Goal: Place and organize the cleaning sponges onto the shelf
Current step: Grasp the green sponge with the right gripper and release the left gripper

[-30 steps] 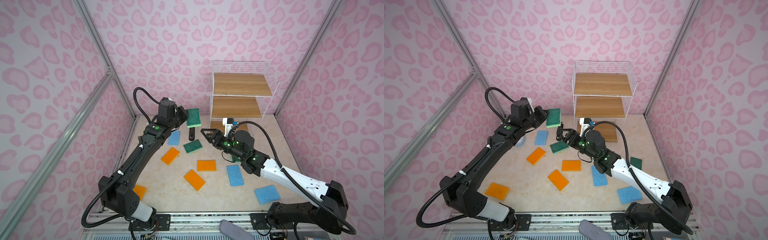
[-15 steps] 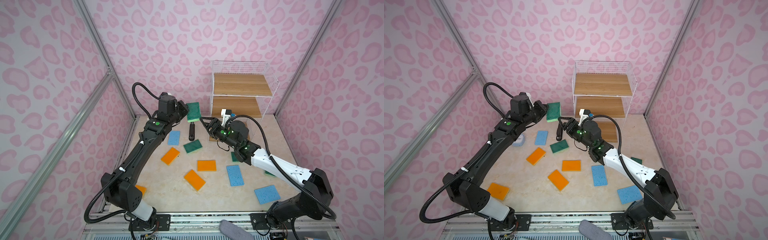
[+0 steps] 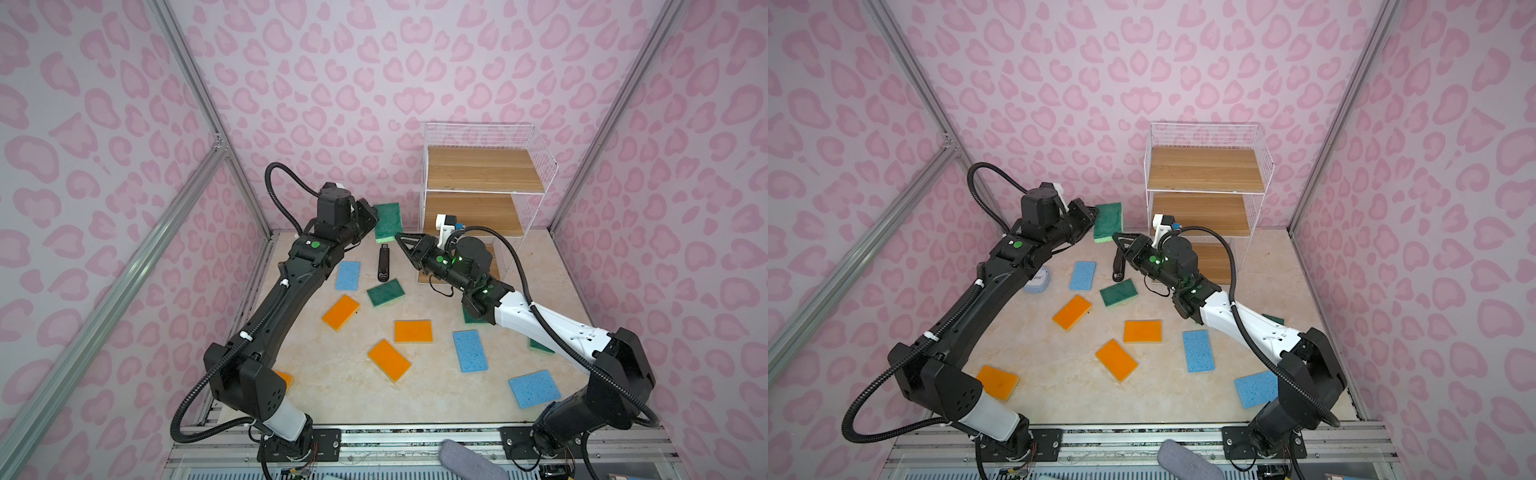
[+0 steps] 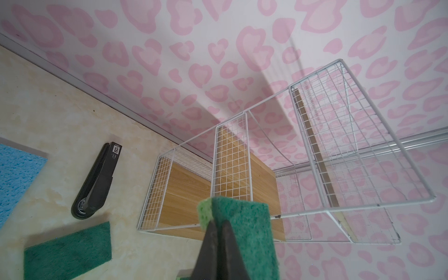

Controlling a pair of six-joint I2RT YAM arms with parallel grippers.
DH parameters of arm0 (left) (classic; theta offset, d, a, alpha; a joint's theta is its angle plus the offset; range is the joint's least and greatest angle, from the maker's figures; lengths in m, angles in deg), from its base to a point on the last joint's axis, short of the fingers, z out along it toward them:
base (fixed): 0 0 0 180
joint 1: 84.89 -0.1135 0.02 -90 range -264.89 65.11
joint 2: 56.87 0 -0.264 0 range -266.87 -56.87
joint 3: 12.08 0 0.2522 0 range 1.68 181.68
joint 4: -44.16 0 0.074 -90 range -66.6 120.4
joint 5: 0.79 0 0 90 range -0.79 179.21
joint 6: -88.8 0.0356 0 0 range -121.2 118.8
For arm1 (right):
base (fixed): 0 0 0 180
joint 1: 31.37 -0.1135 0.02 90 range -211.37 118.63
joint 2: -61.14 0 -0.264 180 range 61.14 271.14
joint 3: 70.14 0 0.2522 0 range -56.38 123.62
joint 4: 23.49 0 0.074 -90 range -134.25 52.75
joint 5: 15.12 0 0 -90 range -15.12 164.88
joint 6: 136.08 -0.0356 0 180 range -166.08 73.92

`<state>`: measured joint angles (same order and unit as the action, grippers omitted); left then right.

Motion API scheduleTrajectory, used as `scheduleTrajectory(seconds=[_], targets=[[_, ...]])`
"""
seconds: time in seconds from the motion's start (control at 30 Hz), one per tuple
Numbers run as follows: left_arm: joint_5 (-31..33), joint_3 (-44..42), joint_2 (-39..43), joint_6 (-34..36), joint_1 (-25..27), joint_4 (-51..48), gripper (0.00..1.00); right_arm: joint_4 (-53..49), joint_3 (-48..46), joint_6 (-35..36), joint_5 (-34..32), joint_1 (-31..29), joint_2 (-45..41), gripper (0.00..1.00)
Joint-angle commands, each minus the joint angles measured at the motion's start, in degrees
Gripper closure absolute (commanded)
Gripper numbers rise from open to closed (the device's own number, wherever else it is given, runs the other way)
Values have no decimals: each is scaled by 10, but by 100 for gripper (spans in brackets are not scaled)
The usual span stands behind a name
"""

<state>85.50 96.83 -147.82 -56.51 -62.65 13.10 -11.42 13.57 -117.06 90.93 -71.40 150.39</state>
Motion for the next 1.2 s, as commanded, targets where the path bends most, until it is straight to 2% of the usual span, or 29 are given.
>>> scheduleTrajectory(seconds=[0.0, 0.07, 0.23, 0.33, 0.37, 0.5, 0.77, 1.0, 1.17], targets=[[-6, 10, -4, 7, -1, 4, 97, 24, 2, 0, 8, 3, 1, 77], [-8, 8, -4, 9, -1, 4, 97, 19, 2, 6, 8, 6, -3, 80], [-13, 4, -5, 11, -1, 4, 97, 20, -12, 12, 3, 13, -11, 79], [-13, 1, -5, 11, -1, 4, 97, 21, -12, 12, 7, 14, -13, 53], [-14, 1, -5, 11, -1, 5, 97, 19, -13, 12, 6, 14, -14, 48], [-16, 2, -4, 10, 0, 5, 97, 17, -11, 13, 4, 18, -16, 46], [-19, -13, -1, 13, 1, 8, 97, 25, 1, 4, 17, 19, 2, 54], [-22, -10, -1, 13, 1, 10, 97, 26, 5, 1, 18, 18, 9, 66], [-25, -11, -4, 14, 1, 11, 97, 28, 4, -2, 18, 18, 10, 81]])
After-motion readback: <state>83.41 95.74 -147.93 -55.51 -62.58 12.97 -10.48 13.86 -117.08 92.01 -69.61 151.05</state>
